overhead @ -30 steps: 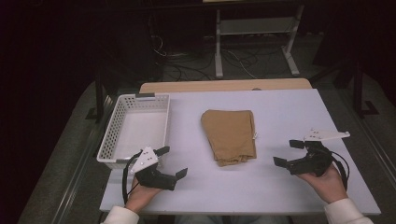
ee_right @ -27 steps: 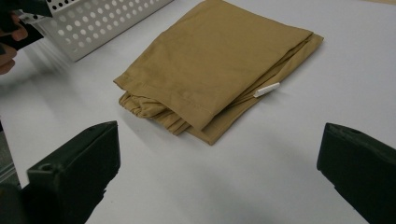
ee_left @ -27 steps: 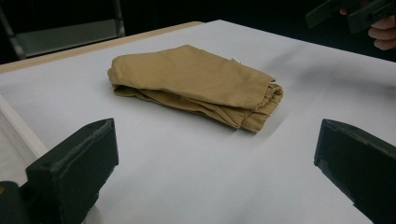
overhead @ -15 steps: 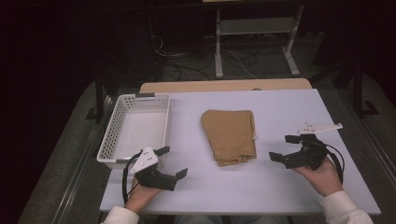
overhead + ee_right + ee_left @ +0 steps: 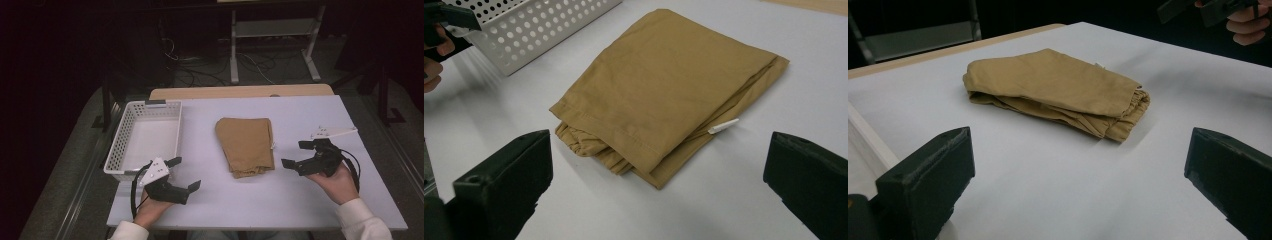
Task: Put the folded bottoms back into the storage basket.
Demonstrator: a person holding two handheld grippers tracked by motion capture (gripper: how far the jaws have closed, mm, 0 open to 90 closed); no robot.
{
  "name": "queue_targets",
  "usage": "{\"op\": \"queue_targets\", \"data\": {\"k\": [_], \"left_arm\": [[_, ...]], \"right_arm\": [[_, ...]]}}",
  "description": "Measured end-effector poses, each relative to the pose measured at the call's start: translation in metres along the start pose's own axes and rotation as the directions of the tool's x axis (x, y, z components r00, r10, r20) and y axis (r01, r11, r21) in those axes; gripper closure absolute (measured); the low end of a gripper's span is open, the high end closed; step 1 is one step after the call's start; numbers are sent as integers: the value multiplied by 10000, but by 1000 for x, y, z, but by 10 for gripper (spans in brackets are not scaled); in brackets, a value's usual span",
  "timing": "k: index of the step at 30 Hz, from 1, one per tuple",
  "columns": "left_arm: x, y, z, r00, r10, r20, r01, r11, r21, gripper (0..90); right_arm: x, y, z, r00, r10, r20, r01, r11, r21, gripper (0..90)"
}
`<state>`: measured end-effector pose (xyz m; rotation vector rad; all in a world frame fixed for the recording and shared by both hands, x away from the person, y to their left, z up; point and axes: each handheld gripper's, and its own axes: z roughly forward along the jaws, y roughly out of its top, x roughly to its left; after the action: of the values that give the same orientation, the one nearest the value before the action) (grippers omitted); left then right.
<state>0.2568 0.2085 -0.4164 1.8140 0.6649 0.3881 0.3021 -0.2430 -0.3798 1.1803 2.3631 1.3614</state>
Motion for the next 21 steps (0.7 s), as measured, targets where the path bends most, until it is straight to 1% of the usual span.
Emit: {"op": "queue_targets", "data": {"k": [16, 21], "left_arm": [[0, 0, 0, 10000, 9, 14, -9, 10000, 3, 1], [0, 0, 0, 10000, -1, 19, 1, 10000, -18, 1]], "right_arm": [[0, 8, 19, 10000, 12, -10, -12, 9998, 197, 0], [0, 9, 23, 9999, 102, -24, -101, 9996, 267, 0]]}}
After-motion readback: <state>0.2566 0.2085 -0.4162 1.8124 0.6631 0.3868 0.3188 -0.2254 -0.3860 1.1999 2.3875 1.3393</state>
